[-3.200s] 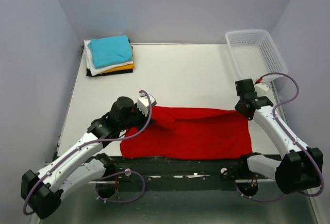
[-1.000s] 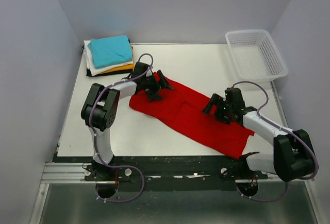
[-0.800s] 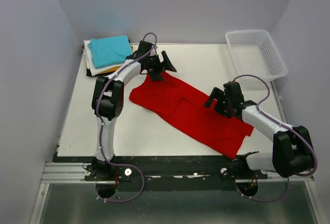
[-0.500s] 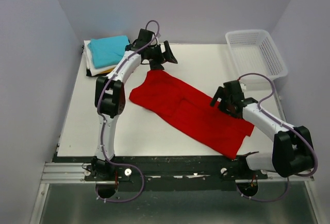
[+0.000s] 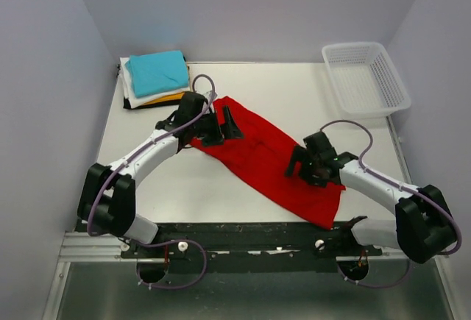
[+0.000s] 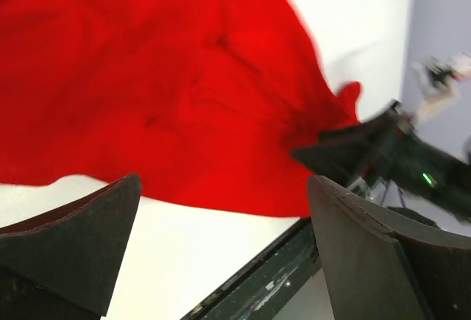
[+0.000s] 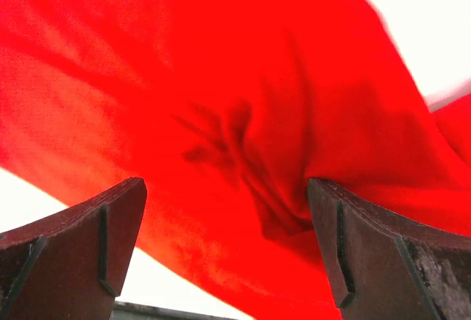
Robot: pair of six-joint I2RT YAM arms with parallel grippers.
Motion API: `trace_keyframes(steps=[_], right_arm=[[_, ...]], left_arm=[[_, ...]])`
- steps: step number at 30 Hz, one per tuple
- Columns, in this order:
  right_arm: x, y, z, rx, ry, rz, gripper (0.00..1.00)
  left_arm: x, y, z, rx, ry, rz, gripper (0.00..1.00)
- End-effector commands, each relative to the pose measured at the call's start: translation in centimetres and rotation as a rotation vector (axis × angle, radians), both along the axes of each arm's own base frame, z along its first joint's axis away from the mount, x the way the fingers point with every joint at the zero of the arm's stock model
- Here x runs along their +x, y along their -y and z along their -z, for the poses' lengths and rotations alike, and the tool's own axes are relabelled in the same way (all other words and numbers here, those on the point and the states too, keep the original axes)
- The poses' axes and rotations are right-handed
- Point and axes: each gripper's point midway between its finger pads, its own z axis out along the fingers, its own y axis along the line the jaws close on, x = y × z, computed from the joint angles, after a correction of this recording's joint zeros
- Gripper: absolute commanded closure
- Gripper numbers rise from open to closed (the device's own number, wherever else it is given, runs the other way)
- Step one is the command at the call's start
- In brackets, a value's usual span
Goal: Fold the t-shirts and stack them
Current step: Rotate the tshirt 90 degrees
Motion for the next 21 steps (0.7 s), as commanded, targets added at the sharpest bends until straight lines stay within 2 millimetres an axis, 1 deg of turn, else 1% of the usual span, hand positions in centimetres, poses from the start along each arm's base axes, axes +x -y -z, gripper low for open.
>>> trace_keyframes(steps=[1,2,4,7,8,9,10,11,12,14,17,19,21], right_arm=[[-7.3,-4.9,1.1,0.099,-0.219,-0.156,0.0],[-8.3,-5.9,1.3,0.102,-0.237,-0.189,0.0],[-9.4,-7.5,1.5,0.102,-0.254,-0.238,0.0],[-9.2,-9.1,0.7,0.1,-0.213,-0.267,0.0],[-8.9,-9.7,0.1,0.113,-0.194,-0.269,0.0],[-8.8,-10.3,-0.4,0.132,-0.174,-0.277,0.0],[-8.7,-11.4,-1.1,0.173,-0.149,-0.3,0.0],[-8.9,-12.5,-1.7,0.22,-0.134,-0.331,0.0],[-9.3,-13.7,-2.3,0.278,-0.132,-0.373,0.0],[-10.5,-16.2,-3.3,0.357,-0.122,-0.471,0.0],[-12.6,-19.5,-4.0,0.385,-0.109,-0.636,0.0],[-13.2,-20.6,-3.8,0.341,-0.101,-0.694,0.0],[-12.7,-20.8,-3.9,0.287,-0.072,-0.689,0.0]], left_arm=[[1.3,-1.1,6.5,0.063,-0.151,-0.14,0.01],[1.7,-1.1,7.4,0.074,-0.182,-0.148,0.01],[2.9,-0.6,8.7,0.088,-0.231,-0.154,0.01],[4.8,0.1,10.8,0.139,-0.323,-0.158,0.01],[5.1,0.1,11.5,0.162,-0.363,-0.155,0.01],[5.8,0.4,11.9,0.173,-0.386,-0.143,0.01],[6.6,0.8,11.9,0.176,-0.408,-0.128,0.02],[7.1,1.3,12.4,0.174,-0.433,-0.112,0.01],[7.8,2.1,12.0,0.15,-0.446,-0.08,0.02],[8.9,3.4,12.5,0.139,-0.498,-0.02,0.02],[10.6,4.7,11.8,0.129,-0.511,0.032,0.01],[11.5,5.5,11.5,0.111,-0.524,0.047,0.01],[12.5,6.4,10.7,0.08,-0.511,0.081,0.02]])
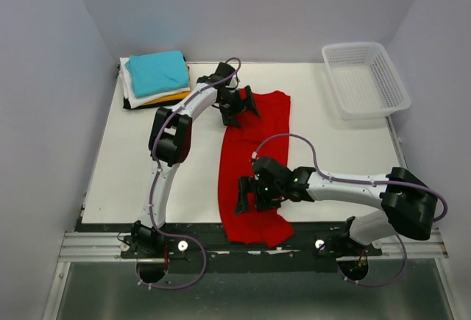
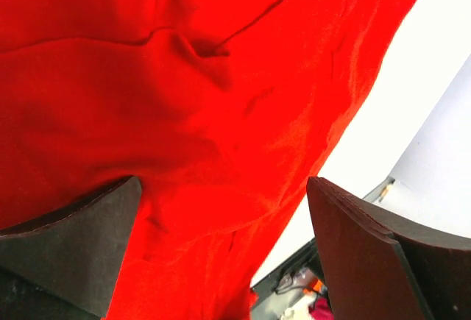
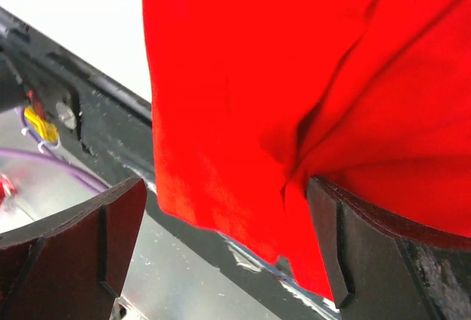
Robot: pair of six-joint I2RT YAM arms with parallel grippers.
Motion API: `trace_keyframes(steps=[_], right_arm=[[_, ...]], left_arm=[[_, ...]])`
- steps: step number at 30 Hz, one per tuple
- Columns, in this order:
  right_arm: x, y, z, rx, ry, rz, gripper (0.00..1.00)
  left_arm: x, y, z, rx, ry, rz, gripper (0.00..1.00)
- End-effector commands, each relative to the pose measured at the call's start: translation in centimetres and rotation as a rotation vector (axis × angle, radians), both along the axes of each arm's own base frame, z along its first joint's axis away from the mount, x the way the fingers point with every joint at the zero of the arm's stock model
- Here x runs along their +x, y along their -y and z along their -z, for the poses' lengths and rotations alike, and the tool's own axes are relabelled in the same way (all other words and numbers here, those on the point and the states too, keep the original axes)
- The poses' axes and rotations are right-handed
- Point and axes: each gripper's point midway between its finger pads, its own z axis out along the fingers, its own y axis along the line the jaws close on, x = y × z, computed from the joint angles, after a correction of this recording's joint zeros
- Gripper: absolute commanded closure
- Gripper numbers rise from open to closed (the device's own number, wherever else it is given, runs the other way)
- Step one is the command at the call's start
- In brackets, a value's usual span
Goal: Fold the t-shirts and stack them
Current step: Rotate the tshirt 90 degrees
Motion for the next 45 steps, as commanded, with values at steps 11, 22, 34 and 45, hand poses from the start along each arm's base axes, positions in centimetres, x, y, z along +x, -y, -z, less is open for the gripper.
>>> trace_keyframes(steps=[11,22,34,45], right_arm=[[4.5,3.2,-3.2,-0.184,0.254,0.228,0.0],[11.6,6.4,-7.4,-0.224,0.477,0.482,0.0],[26.2,5.4,-2.1,-0.452,0.48,0.588,0.0],[32.9,6.5,6.0,-0.636,0.385,0.556,0.0]], left_arm=[[0.6,0.9,-1.3,-0.072,-0.077,0.018,0.01],[3.0,-1.4,-10.0,-0.004,0.192,-0.005,0.01],[-12.5,-11.9,-9.1,0.113,0.416,-0.237,0.02],[-23.7,-12.4,-1.6,0.034,0.294,-0.222,0.02]])
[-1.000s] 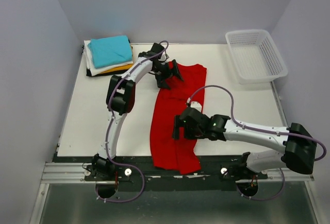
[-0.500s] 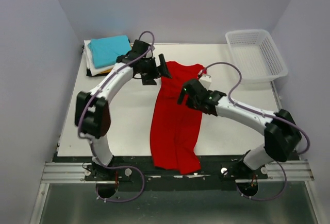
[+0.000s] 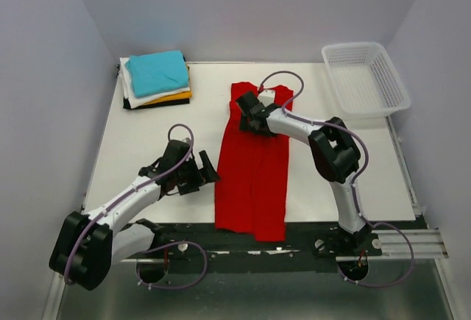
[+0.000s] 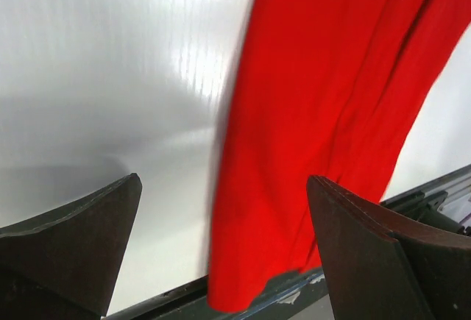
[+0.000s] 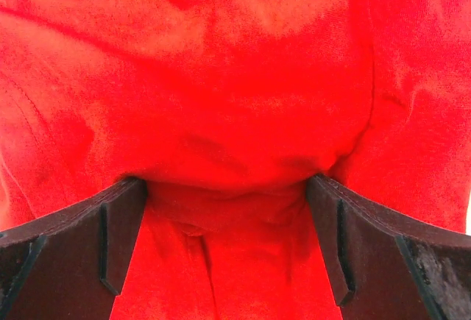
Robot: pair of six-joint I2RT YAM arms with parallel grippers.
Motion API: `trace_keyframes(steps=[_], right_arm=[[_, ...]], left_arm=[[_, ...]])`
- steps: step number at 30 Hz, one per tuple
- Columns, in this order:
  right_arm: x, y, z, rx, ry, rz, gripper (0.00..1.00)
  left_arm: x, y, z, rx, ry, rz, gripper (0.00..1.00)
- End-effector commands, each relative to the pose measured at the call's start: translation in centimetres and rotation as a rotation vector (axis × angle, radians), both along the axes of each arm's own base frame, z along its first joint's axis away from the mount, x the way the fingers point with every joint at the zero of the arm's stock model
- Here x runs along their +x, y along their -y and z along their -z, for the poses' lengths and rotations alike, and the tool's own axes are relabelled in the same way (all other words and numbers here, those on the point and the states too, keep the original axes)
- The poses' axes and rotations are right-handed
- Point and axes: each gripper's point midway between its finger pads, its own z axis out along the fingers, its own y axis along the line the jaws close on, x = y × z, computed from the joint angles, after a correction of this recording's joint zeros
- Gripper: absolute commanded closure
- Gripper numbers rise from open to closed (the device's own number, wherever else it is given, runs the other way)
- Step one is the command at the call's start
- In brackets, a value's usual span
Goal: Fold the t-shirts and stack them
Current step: Rotate the tshirt 90 degrees, then grab the bottom of the folded rectangular tshirt with both arms
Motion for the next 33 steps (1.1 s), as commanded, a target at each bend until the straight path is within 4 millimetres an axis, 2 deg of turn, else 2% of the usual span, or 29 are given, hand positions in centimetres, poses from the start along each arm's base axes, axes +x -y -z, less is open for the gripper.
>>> trace_keyframes(steps=[1,4,6,8,12,15,17,19,21,23,24,25,30,32,33], right_arm=[[3.1,2.3,3.9,-0.094,-0.068,0.027,0.0],[5.7,3.0,5.5,-0.086,-0.094,0.039,0.0],[7.3,2.6,5.9,-0.088,-0.09,0.013,0.0],[9.0,1.5,5.9,-0.078,-0.067,-0.051,0.0],[11.4,-0.4,5.2,-0.07,-0.021,-0.173,0.0],[12.0,-0.9,3.1,-0.08,0.014,-0.242,0.0],[12.0,-1.0,0.7,-0.075,0.046,-0.271,0.0],[11.7,-1.3,-2.4,-0.05,0.085,-0.306,0.0],[11.2,-1.4,-6.3,-0.009,0.142,-0.323,0.0],[9.6,-1.4,-8.3,0.04,0.153,-0.337,0.0],[8.6,-0.9,-8.3,0.052,0.137,-0.327,0.0],[7.7,-0.4,-9.1,0.069,0.142,-0.306,0.0],[1.1,2.8,-8.4,0.156,0.11,-0.199,0.0],[-1.6,3.8,-8.9,0.21,0.114,-0.17,0.0],[-3.0,4.4,-8.4,0.226,0.105,-0.16,0.0]], left_arm=[[-0.5,1.4,-2.3,-0.087,0.122,0.015,0.01],[-2.3,1.7,-2.4,-0.099,0.146,0.089,0.01],[-3.3,2.1,-2.5,-0.115,0.155,0.144,0.01],[-3.7,2.0,-2.4,-0.116,0.159,0.155,0.01],[-3.4,0.9,-1.7,-0.054,0.155,0.108,0.01],[-2.9,-0.6,-0.8,0.033,0.124,0.044,0.01],[-2.6,-0.7,-0.6,0.051,0.115,0.035,0.02],[-2.6,0.1,-0.4,0.022,0.104,0.063,0.05],[-2.8,1.6,-0.3,-0.043,0.088,0.116,0.11],[-3.3,2.9,-0.1,-0.107,0.068,0.166,0.16],[-3.3,3.3,0.3,-0.116,0.056,0.174,0.18],[-3.3,3.5,0.5,-0.116,0.049,0.179,0.21],[-3.0,3.6,1.9,-0.052,0.006,0.176,0.41],[-3.2,3.0,2.9,0.01,-0.021,0.167,0.5],[-3.1,2.5,3.3,0.045,-0.028,0.159,0.55]])
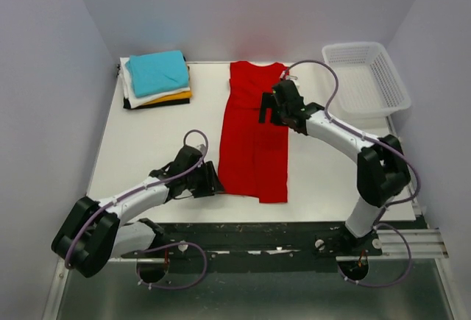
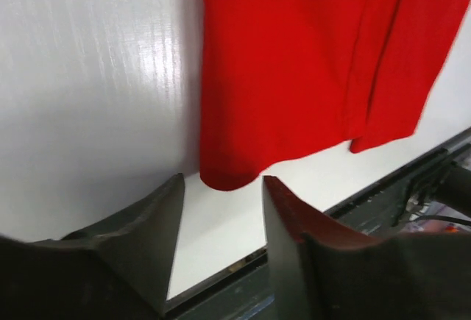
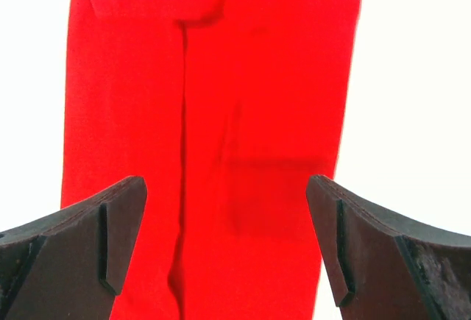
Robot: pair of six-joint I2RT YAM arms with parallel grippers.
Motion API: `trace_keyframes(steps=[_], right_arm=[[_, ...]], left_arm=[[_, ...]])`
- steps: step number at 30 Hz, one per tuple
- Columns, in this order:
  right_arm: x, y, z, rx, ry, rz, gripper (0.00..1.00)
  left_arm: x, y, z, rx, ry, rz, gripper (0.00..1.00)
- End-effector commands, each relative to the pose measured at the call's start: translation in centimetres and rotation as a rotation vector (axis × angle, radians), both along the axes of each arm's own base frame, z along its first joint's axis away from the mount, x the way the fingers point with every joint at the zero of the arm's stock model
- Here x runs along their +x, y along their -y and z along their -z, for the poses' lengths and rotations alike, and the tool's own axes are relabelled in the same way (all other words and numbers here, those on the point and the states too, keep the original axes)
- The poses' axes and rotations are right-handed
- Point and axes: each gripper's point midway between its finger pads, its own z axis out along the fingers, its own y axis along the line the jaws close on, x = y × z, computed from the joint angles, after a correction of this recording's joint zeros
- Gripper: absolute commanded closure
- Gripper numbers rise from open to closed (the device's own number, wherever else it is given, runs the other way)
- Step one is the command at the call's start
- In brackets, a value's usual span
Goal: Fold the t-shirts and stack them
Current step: Grab the bottom of the folded rectangular tshirt with both arms
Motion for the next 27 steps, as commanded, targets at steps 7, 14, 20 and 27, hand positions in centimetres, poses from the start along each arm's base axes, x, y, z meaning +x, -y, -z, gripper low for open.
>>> trace_keyframes(steps=[7,14,20,27], right_arm=[[-11.1,2.8,2.5,0.194,-0.109,0.061,0.0],[-18.8,2.0,5.0,0.216,-0.298,-0.077,0.02],[-25.2,2.9,8.0,0.197,-0.461,-0.084,0.04],[-29.0,3.4,9.4,0.197,-0.551,-0.105,0.18]], left_arm=[[0.4,0.3,2.5,0.107,-0.052,0.022,0.82],[-0.5,0.3,3.8,0.14,-0.096,0.039,1.0],[-3.3,-0.1,4.9,0.132,-0.127,0.037,1.0],[-5.7,-0.7,5.7,0.136,-0.158,0.024,1.0]])
